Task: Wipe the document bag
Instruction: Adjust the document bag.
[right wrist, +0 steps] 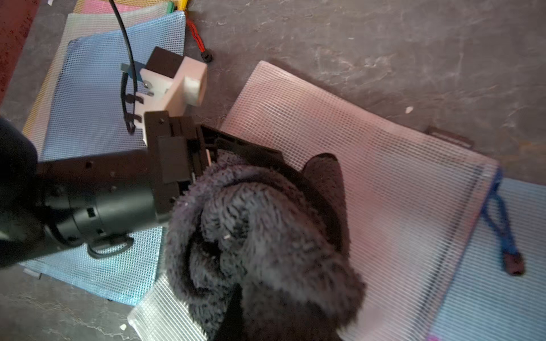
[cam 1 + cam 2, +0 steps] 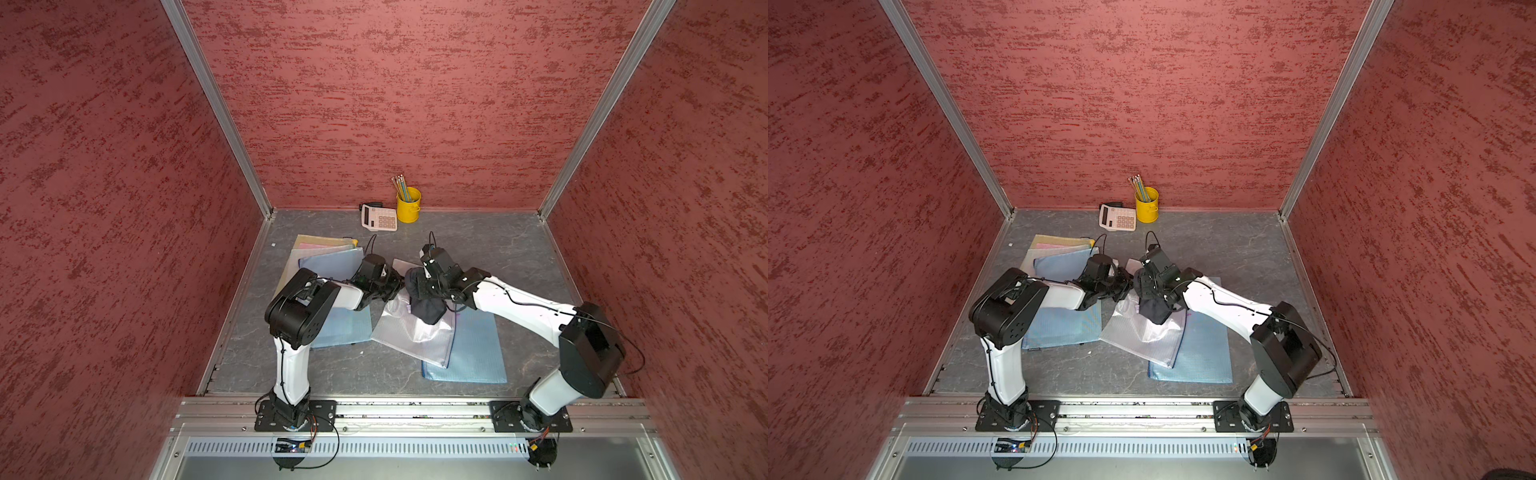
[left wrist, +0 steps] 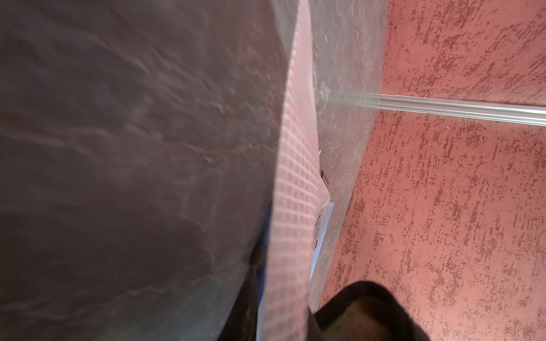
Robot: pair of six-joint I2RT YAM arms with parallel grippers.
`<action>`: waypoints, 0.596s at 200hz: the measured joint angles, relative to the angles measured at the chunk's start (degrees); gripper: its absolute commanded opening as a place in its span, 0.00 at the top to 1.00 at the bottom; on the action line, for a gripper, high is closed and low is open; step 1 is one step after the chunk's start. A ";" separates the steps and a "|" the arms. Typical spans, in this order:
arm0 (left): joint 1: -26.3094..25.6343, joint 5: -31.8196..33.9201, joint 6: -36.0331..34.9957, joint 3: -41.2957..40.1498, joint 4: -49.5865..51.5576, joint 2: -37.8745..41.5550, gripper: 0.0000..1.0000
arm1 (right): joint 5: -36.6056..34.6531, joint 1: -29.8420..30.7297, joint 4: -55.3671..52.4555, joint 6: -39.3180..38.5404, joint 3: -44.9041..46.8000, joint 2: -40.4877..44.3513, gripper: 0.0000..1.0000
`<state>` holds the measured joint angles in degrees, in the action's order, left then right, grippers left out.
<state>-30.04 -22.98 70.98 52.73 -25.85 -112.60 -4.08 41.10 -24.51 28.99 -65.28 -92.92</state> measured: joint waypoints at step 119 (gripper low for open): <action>8.41 -15.41 -22.86 16.94 17.35 -8.24 0.35 | 1.42 -0.70 4.66 -3.37 10.82 -5.05 1.00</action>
<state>-21.63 -38.39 48.12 69.67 -8.49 -120.84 -2.66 40.40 -19.86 25.63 -54.46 -97.97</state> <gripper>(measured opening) 0.645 0.119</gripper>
